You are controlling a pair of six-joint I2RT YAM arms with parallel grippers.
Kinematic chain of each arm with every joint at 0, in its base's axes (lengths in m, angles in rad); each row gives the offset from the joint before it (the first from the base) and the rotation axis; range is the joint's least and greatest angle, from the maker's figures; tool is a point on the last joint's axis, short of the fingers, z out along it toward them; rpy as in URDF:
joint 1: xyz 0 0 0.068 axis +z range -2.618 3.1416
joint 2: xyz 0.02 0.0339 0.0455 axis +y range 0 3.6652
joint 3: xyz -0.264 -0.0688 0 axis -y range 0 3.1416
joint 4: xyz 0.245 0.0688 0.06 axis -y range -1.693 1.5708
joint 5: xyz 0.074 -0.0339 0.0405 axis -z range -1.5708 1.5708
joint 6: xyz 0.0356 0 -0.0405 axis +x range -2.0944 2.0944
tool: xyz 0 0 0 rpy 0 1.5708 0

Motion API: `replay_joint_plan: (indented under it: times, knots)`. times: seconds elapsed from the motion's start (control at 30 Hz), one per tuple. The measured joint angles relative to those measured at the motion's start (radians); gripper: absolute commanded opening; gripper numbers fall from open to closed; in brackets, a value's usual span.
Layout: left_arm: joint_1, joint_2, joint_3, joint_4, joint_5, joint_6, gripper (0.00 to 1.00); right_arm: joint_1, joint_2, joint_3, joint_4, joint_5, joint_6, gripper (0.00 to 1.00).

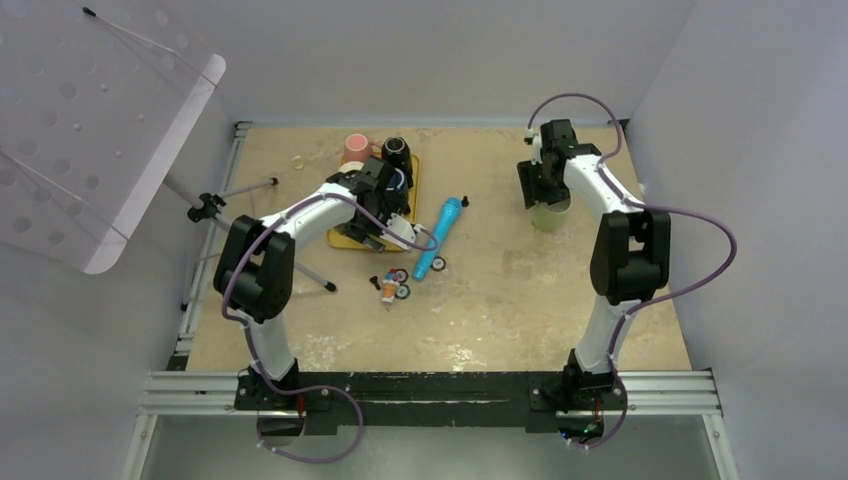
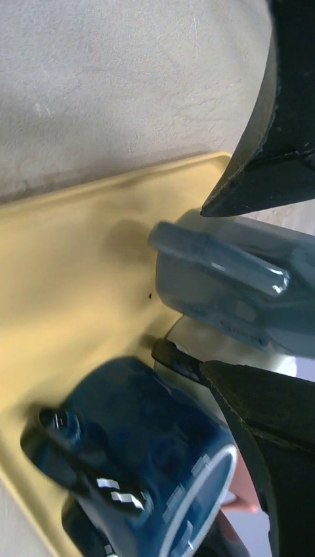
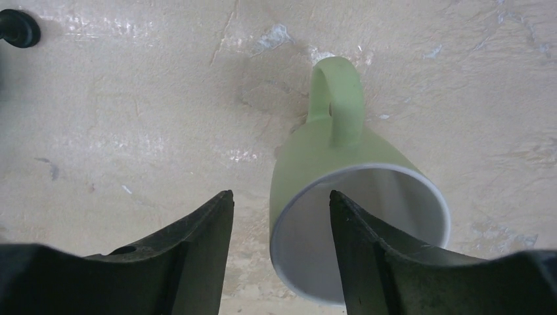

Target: Turn the mug right side up

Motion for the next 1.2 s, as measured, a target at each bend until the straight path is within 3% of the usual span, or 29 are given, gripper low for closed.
replay_joint_plan:
  times: [0.07, 0.2, 0.33, 0.4, 0.57, 0.7, 0.8, 0.83, 1.03, 1.2]
  knots:
    - [0.0, 0.035, 0.002, -0.003, -0.03, 0.026, 0.79, -0.001, -0.009, 0.003, -0.001, -0.008, -0.003, 0.63]
    - [0.0, 0.058, 0.002, -0.018, -0.077, 0.066, 0.63, -0.001, -0.053, 0.003, -0.007, -0.013, -0.004, 0.64]
    - [0.001, 0.071, 0.003, 0.013, -0.121, 0.089, 0.31, 0.0, -0.131, 0.003, 0.0, -0.039, -0.003, 0.64]
    - [0.001, 0.079, 0.005, 0.016, -0.128, 0.093, 0.0, 0.0, -0.165, 0.002, 0.006, -0.043, -0.004, 0.64]
    - [-0.003, 0.081, 0.014, 0.024, -0.112, 0.078, 0.0, 0.012, -0.22, -0.014, 0.015, -0.044, -0.002, 0.64]
    - [0.0, 0.063, 0.051, -0.041, -0.054, -0.018, 0.0, 0.026, -0.268, -0.054, 0.045, -0.063, 0.006, 0.69]
    - [0.008, 0.039, 0.164, -0.142, 0.053, -0.182, 0.0, 0.036, -0.367, -0.133, 0.112, -0.115, 0.034, 0.9]
    - [0.012, 0.024, 0.214, -0.166, 0.096, -0.245, 0.0, 0.041, -0.412, -0.167, 0.148, -0.14, 0.051, 0.93]
    - [0.029, -0.136, 0.408, -0.165, 0.314, -0.651, 0.0, 0.192, -0.708, -0.408, 0.479, -0.312, 0.147, 0.98]
    - [0.076, -0.254, 0.457, -0.08, 0.52, -1.053, 0.0, 0.319, -0.777, -0.602, 0.91, -0.589, 0.328, 0.98]
